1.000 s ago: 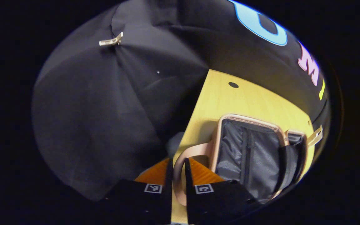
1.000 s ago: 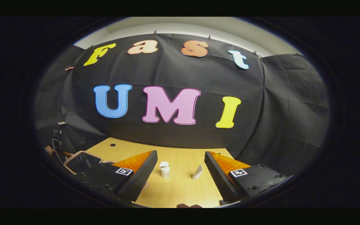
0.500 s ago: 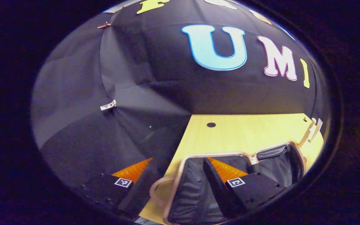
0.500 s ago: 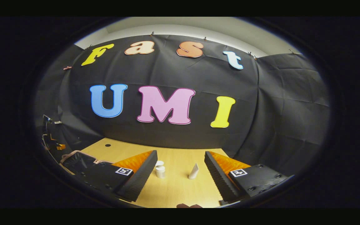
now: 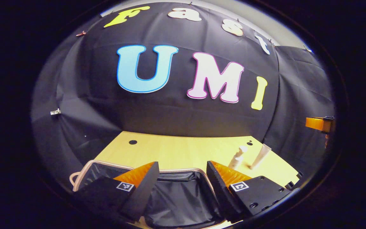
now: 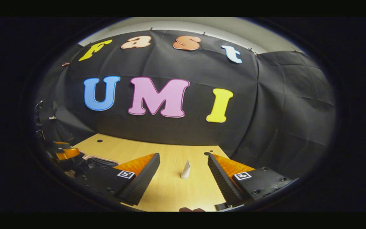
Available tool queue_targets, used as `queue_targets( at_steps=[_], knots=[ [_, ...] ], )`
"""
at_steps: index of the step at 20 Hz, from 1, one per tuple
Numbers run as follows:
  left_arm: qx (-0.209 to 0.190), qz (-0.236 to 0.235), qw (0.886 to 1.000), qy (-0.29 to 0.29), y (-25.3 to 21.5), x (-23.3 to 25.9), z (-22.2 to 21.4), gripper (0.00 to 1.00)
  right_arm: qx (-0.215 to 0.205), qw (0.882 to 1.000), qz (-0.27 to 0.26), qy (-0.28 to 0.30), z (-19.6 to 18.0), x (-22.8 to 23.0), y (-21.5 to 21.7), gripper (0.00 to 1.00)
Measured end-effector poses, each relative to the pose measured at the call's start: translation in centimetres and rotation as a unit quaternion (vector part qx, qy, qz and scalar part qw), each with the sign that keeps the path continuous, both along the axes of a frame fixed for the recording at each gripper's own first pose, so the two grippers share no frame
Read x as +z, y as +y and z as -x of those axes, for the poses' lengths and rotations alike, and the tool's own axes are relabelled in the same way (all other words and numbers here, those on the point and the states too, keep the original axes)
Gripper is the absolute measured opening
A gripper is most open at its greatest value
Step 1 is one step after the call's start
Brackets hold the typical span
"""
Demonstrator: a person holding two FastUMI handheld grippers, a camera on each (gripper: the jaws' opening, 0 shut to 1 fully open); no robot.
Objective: First open the suitcase, pack the skin care products into it, and then close the suitcase.
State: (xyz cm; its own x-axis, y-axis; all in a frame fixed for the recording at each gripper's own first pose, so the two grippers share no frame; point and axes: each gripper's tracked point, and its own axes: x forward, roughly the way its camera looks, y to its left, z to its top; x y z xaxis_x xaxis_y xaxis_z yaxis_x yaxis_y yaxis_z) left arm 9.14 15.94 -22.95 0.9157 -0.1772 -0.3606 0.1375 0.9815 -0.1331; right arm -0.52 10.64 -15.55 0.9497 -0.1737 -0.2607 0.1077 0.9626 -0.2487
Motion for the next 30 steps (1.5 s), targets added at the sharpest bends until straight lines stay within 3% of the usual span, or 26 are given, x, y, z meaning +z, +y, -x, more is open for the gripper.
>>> queue_targets(
  at_steps=[4, 9, 17, 25, 30],
  knots=[
    [-0.059, 0.003, 0.998, 0.024, -9.4, -2.4, -1.5, 0.94, 0.005, 1.0, -0.011, 0.015, -2.9, -2.5, -2.7, 0.96],
    [-0.091, -0.023, 0.995, 0.044, -15.8, -4.5, -3.5, 0.95, 0.024, 0.999, -0.021, 0.043, -6.0, -5.9, -5.2, 0.96],
    [-0.091, -0.046, 0.99, 0.103, -20.4, -10.8, -6.2, 0.95, 0.037, 0.991, -0.041, 0.12, -9.4, -15.1, -8.2, 0.97],
    [-0.075, -0.079, 0.983, 0.147, -21.9, -17.7, -11.8, 0.95, 0.061, 0.979, -0.034, 0.193, -13.1, -24.2, -9.2, 0.97],
    [-0.086, -0.107, 0.977, 0.162, -22.8, -20.6, -14.0, 0.95, 0.051, 0.97, -0.045, 0.233, -14.2, -28.6, -9.7, 0.95]
  ],
)
